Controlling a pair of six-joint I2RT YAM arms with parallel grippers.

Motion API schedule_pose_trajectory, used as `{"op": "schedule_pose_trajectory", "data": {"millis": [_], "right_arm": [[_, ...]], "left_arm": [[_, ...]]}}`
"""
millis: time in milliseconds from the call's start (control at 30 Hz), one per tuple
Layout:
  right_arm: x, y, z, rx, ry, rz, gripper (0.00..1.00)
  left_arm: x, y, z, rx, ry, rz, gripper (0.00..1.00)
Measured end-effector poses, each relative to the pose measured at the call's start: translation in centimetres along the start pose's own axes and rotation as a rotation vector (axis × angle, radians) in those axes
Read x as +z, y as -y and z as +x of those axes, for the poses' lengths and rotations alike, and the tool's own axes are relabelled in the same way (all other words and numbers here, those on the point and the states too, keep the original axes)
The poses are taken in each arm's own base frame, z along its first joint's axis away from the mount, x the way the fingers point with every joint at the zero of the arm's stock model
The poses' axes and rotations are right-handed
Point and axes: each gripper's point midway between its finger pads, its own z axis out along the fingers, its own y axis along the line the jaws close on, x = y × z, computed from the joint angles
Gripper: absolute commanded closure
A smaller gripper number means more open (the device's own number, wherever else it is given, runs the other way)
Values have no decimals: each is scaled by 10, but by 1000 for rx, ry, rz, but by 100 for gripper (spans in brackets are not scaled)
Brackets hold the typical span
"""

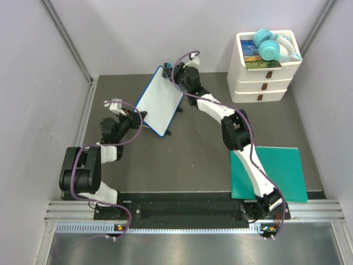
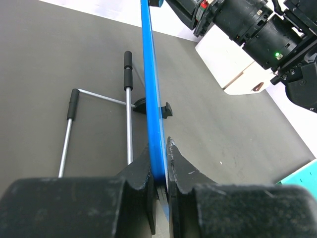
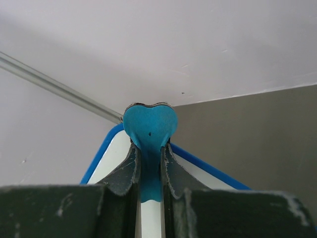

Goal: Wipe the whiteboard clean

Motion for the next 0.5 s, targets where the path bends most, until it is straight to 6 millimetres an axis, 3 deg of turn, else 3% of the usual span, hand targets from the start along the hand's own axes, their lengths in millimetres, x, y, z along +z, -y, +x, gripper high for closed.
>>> {"op": "schedule_pose_trajectory", "data": {"millis": [300,400,500], "right_arm": [[0,-5,-6,2,38,-24,100],[-14,7,5,0,14,-5,100],[-42,20,15,-6,-31,28,100]], "left_arm": [[0,2,0,16,-1,6,100],[0,3,0,17,-2,6,100],[0,4,0,26,-4,15,100]]}}
